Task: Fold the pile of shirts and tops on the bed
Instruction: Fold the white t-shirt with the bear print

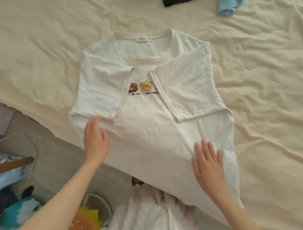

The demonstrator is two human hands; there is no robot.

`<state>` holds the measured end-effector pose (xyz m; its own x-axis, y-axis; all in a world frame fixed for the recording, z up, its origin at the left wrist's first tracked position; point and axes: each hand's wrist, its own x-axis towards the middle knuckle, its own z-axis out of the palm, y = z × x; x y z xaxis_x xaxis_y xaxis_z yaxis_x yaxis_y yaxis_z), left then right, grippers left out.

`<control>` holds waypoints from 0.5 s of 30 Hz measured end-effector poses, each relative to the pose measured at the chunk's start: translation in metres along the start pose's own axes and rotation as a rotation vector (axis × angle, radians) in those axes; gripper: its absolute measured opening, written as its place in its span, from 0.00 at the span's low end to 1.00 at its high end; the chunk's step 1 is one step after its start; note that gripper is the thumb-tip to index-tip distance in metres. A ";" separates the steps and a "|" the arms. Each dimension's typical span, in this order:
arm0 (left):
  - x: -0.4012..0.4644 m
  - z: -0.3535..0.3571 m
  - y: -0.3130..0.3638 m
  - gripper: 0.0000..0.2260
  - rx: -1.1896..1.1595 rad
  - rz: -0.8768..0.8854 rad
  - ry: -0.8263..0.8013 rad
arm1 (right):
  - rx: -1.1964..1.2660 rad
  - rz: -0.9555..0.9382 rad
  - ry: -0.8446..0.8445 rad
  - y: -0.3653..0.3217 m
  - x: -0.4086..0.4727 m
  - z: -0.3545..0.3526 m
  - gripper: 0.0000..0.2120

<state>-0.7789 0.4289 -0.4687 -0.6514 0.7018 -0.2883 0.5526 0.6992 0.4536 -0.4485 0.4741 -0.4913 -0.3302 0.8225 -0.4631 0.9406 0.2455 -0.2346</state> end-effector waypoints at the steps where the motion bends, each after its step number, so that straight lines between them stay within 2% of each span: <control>1: 0.006 -0.008 -0.017 0.20 -0.048 -0.085 0.039 | 0.010 0.022 0.018 -0.002 -0.003 0.002 0.27; 3: 0.017 -0.017 -0.049 0.22 -0.150 -0.218 0.054 | 0.019 0.059 0.044 -0.008 -0.009 0.009 0.28; 7: 0.020 -0.002 -0.081 0.24 -0.424 -0.281 -0.006 | 0.022 0.118 0.128 -0.026 -0.013 0.028 0.30; 9: 0.013 0.009 -0.084 0.22 -0.560 -0.343 0.024 | 0.046 0.150 0.145 -0.032 -0.013 0.032 0.28; 12: 0.014 0.013 -0.097 0.20 -0.631 -0.387 0.145 | 0.062 0.129 0.215 -0.029 -0.013 0.032 0.25; 15: 0.021 0.010 -0.110 0.19 -0.679 -0.413 0.107 | 0.065 0.136 0.303 -0.011 -0.021 0.031 0.21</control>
<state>-0.8479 0.3678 -0.5330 -0.7997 0.3631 -0.4783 -0.1591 0.6399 0.7518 -0.4546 0.4383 -0.5060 -0.1539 0.9631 -0.2207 0.9643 0.0977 -0.2461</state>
